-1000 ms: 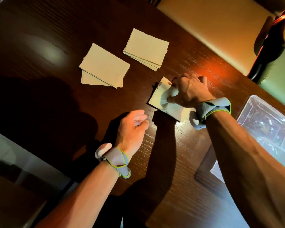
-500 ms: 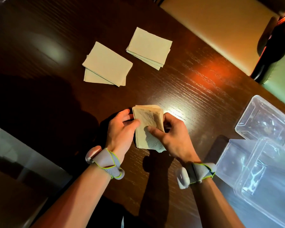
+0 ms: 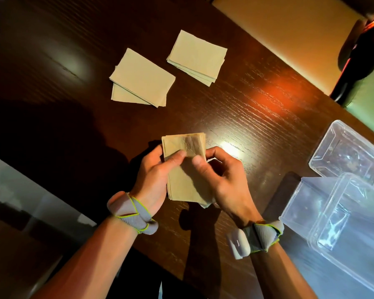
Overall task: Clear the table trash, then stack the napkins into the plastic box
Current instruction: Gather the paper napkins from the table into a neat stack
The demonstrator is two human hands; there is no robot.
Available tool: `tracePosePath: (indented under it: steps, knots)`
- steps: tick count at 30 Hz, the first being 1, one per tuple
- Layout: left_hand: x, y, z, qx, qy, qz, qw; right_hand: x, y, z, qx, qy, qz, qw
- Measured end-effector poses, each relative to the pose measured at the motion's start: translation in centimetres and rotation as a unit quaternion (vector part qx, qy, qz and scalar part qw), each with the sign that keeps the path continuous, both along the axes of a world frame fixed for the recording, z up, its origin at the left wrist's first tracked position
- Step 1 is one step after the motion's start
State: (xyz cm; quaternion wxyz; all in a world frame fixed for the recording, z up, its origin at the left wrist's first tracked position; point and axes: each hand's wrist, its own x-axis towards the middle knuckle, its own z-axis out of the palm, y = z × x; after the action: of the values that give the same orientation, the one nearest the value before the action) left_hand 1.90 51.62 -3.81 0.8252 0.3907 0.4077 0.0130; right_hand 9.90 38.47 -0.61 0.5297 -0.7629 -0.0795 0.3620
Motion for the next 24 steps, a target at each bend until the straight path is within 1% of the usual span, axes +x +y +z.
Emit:
tracePosePath:
  steps: [3, 5, 6, 9, 11, 14, 19, 24]
  knots:
    - [-0.6, 0.5, 0.1, -0.099, -0.040, 0.003, 0.994, 0.0, -0.1, 0.8, 0.039, 0.036, -0.023, 0.998]
    - [-1.0, 0.8, 0.3, -0.145, -0.085, -0.015, 0.986, -0.2, -0.1, 1.5, 0.033, 0.036, -0.002, 0.999]
    - [-1.2, 0.9, 0.2, -0.155, -0.095, -0.023, 0.983, -0.3, -0.1, 1.7, 0.019, 0.022, 0.018, 0.999]
    - [-1.6, 0.8, -0.2, -0.154, -0.083, -0.006, 0.985, -0.5, 0.0, 2.4, -0.033, -0.043, 0.080, 0.995]
    - [-2.1, 0.8, -0.5, -0.160, -0.077, 0.012, 0.984, -0.6, 0.0, 3.0, -0.060, -0.081, 0.101, 0.990]
    - [-2.4, 0.8, -0.7, -0.175, -0.059, 0.028, 0.982, -0.7, 0.4, 3.7, -0.092, -0.113, 0.117, 0.982]
    - [-2.5, 0.6, -0.4, -0.209, -0.081, 0.041, 0.974, -1.5, 1.2, 4.3, -0.136, -0.163, 0.093, 0.973]
    - [-3.0, 0.2, -0.3, -0.219, -0.094, 0.054, 0.970, -2.0, 1.4, 4.4, -0.146, -0.179, 0.072, 0.970]
